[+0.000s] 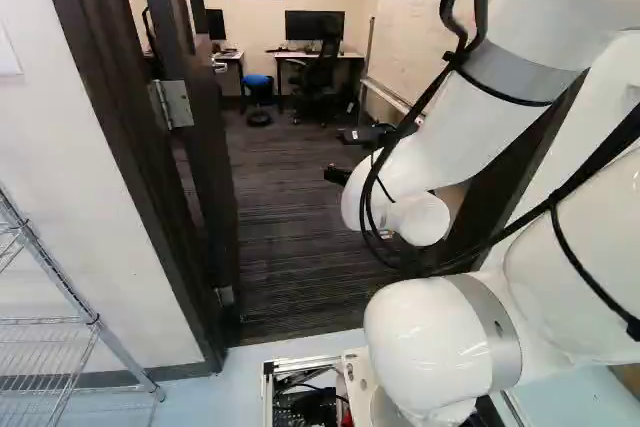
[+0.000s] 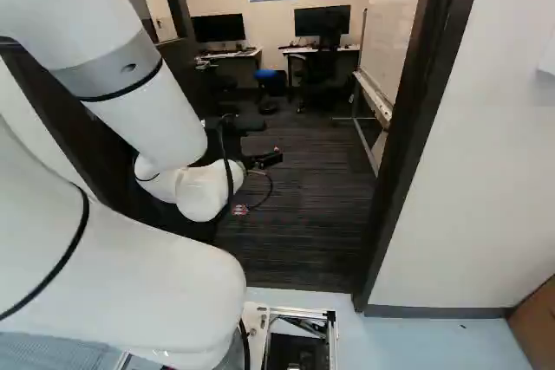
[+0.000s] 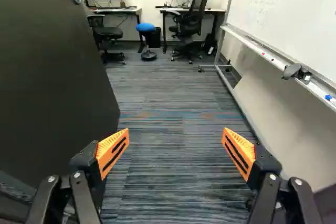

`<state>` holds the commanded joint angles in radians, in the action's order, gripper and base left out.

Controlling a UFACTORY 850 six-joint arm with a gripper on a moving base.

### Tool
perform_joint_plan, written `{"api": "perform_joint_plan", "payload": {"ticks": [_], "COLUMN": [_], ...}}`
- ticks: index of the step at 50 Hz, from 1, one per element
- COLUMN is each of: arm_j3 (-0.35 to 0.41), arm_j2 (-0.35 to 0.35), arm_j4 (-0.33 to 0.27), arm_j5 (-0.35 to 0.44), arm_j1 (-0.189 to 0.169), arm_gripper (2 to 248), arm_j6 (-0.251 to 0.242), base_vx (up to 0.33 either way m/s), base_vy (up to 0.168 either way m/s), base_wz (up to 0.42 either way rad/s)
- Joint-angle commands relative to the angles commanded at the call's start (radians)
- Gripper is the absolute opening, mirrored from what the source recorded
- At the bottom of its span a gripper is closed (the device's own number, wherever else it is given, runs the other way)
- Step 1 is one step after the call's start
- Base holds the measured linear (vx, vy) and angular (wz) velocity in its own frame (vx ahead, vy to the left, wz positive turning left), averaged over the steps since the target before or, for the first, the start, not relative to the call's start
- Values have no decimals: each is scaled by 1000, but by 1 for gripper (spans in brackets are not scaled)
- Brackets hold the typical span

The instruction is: Open the door and move inside

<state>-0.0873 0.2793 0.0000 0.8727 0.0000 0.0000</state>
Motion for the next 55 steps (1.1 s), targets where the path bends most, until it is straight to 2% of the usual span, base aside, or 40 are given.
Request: {"api": "perform_joint_plan", "payload": {"ticks": [55], "arm_j3": [0], "arm_j2": [0], "arm_j4": [0], "arm_j5": [0], "arm_j1": [0], "arm_gripper": [247], "arm_j6": [0], "base_vx": [124], "base_vy": [4], "base_wz": [-6]}}
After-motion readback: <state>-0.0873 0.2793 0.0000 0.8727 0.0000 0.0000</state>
